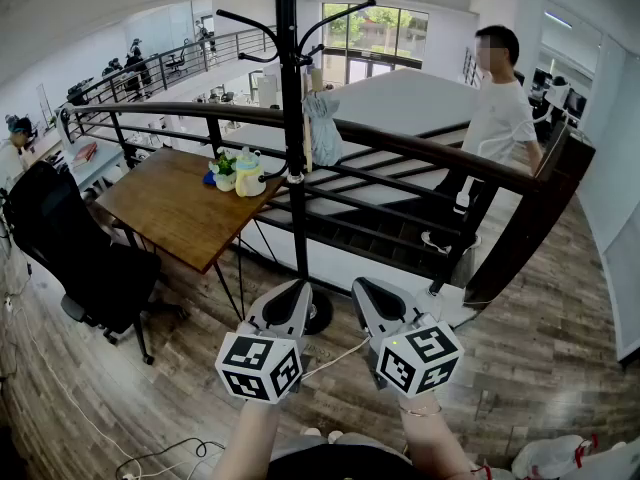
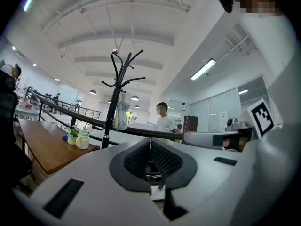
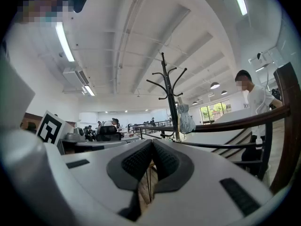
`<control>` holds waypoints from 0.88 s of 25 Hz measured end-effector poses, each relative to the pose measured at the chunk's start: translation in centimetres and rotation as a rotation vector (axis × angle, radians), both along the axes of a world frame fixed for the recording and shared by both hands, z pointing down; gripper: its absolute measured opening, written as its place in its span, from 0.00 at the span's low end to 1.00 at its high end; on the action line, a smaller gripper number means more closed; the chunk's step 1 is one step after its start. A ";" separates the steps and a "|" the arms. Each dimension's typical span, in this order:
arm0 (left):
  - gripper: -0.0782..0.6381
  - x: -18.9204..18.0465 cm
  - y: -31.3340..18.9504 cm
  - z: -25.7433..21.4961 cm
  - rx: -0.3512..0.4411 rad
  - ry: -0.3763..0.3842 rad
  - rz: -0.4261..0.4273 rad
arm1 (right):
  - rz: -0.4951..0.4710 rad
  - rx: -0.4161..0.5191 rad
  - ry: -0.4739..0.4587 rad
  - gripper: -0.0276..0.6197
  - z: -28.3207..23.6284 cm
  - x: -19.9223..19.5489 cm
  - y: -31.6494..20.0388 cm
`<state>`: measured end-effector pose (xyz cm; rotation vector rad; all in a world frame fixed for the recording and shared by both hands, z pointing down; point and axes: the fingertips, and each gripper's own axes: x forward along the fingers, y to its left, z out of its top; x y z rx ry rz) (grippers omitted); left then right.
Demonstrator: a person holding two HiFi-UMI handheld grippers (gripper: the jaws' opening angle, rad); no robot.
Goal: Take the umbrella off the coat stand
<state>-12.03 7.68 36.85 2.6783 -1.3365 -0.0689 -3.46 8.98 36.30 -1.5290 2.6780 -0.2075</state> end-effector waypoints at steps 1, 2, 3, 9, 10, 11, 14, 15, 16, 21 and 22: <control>0.13 -0.1 -0.1 -0.1 0.006 -0.010 -0.004 | 0.007 -0.002 0.005 0.09 0.1 0.3 -0.1; 0.14 -0.2 -0.2 -0.1 0.010 -0.020 -0.008 | 0.015 -0.005 0.010 0.09 0.3 0.5 -0.3; 0.13 -0.3 -0.3 -0.1 0.010 -0.030 -0.013 | 0.022 -0.008 0.014 0.09 0.5 0.8 -0.4; 0.14 -1.0 -1.3 1.6 -0.034 -0.042 -0.056 | 0.032 -0.010 0.018 0.09 0.7 1.7 -0.7; 0.14 -1.1 -1.4 1.7 -0.035 -0.043 -0.062 | 0.031 -0.003 0.025 0.09 0.5 1.7 -0.7; 0.14 -1.0 -1.5 1.7 -0.034 -0.044 -0.067 | 0.030 0.002 0.031 0.09 0.4 1.7 -0.8; 0.13 -0.7 -1.6 1.6 -0.024 -0.042 -0.075 | 0.016 0.018 0.020 0.09 0.2 1.9 -0.8; 0.14 -0.5 -1.6 1.5 -0.020 -0.037 -0.076 | 0.005 0.025 0.014 0.09 0.2 1.9 -0.8; 0.13 -0.2 -1.6 1.4 -0.016 -0.032 -0.076 | -0.007 0.030 0.010 0.09 0.2 1.9 -0.8; 0.14 1.2 -1.6 2.0 -0.018 -0.011 -0.077 | -0.050 0.027 0.022 0.09 1.2 2.2 -0.7; 0.14 1.7 -1.7 2.3 -0.026 -0.004 -0.073 | -0.049 0.023 0.018 0.09 1.5 2.5 -0.8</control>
